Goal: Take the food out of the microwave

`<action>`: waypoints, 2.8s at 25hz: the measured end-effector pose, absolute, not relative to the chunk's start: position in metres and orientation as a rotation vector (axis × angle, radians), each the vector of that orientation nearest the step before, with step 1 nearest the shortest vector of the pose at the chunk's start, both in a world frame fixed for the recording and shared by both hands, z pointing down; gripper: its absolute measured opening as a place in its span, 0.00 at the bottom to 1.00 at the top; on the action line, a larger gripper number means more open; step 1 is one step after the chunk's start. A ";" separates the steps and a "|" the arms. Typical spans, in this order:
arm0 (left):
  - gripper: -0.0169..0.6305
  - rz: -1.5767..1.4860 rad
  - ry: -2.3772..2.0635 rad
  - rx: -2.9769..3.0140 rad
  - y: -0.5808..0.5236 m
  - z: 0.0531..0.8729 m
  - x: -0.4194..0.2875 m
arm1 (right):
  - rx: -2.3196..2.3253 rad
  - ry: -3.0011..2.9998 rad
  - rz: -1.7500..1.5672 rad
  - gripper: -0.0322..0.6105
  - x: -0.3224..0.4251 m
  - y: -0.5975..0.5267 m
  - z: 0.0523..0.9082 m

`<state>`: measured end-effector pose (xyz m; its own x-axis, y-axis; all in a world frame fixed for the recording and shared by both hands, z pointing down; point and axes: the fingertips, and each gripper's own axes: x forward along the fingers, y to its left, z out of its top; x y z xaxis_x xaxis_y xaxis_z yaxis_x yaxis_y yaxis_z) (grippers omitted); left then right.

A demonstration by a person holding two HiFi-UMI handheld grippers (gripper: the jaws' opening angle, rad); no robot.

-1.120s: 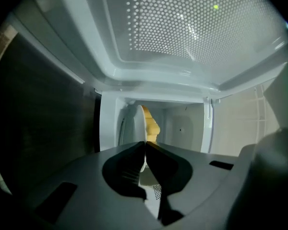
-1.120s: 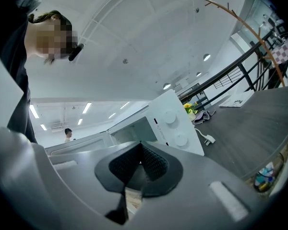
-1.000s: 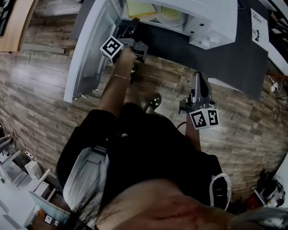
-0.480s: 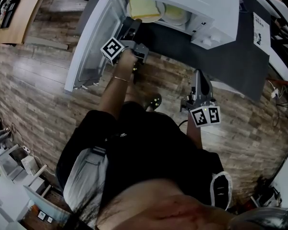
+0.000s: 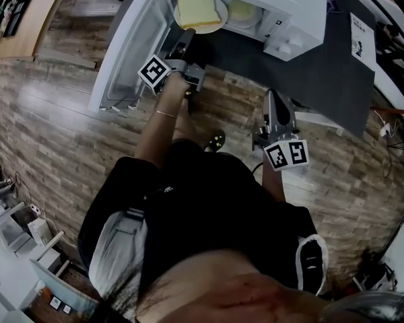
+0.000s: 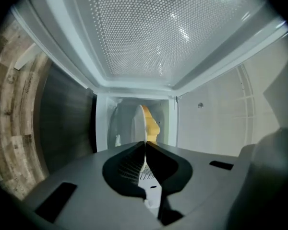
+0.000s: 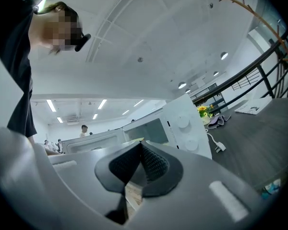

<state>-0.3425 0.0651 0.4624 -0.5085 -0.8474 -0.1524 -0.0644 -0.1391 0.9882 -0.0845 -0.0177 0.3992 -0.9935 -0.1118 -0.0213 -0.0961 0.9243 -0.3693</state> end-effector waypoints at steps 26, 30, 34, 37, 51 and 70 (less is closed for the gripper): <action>0.05 -1.632 -1.406 1.189 0.071 0.435 -0.248 | -0.159 3.019 -0.608 0.05 -0.052 -0.018 0.396; 0.05 -1.621 -1.368 1.219 0.071 0.429 -0.233 | -0.176 3.019 -0.614 0.05 -0.046 -0.019 0.399; 0.05 -1.592 -1.332 1.263 0.067 0.424 -0.216 | -0.189 3.003 -0.629 0.05 -0.042 -0.021 0.400; 0.05 -1.577 -1.299 1.291 0.064 0.418 -0.203 | -0.190 2.993 -0.632 0.05 -0.040 -0.020 0.397; 0.05 -1.482 -1.155 1.374 0.040 0.405 -0.154 | -0.303 3.004 -0.526 0.05 -0.036 -0.051 0.390; 0.05 -1.332 -0.944 1.450 -0.005 0.398 -0.089 | -0.492 2.942 -0.527 0.05 -0.001 -0.090 0.384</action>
<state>-0.0893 -0.0053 0.3977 0.1193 -0.9513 -0.2844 0.0465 -0.2808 0.9587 -0.0012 -0.0896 0.3843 -0.9411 -0.3342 -0.0522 -0.2953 0.8870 -0.3550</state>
